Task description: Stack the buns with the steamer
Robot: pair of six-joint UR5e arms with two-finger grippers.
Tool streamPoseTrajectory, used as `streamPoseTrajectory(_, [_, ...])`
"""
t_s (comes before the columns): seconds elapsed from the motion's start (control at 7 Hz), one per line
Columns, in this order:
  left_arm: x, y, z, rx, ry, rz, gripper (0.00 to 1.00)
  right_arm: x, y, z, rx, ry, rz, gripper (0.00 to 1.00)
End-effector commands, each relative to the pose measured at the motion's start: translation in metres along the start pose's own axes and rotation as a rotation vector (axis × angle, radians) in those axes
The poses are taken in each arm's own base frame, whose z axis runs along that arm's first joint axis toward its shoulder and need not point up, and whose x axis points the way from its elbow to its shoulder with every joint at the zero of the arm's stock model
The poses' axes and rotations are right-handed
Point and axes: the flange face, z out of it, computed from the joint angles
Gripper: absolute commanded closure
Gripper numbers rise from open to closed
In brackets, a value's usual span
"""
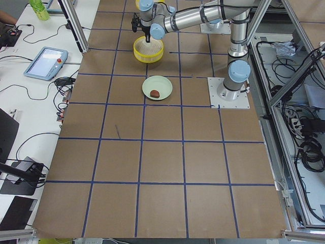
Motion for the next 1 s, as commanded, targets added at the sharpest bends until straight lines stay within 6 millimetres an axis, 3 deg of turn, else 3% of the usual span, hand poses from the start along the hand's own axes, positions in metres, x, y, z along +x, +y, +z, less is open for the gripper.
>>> streamPoseTrajectory(0.0, [0.014,0.005,0.017,0.018,-0.003,-0.006,0.17,-0.017,-0.002,0.001,0.012,-0.014,-0.018,0.90])
streamPoseTrajectory(0.29, [0.016,0.002,0.011,0.033,-0.001,0.000,0.08,-0.038,-0.007,0.007,0.007,-0.013,-0.046,0.90])
streamPoseTrajectory(0.43, [0.012,0.002,0.000,0.058,-0.022,0.079,0.08,-0.073,-0.016,0.014,0.015,0.000,-0.048,0.90])
streamPoseTrajectory(0.57, [-0.030,-0.016,-0.016,0.099,-0.151,0.158,0.06,-0.120,-0.027,0.030,0.017,0.010,-0.049,0.90])
streamPoseTrajectory(0.71, [-0.086,-0.037,-0.037,0.109,-0.175,0.132,0.00,-0.167,-0.034,0.040,0.051,0.027,0.000,0.89])
streamPoseTrajectory(0.86, [-0.137,-0.041,-0.053,0.050,-0.199,0.183,0.00,-0.204,-0.035,0.055,0.043,0.029,0.027,0.89])
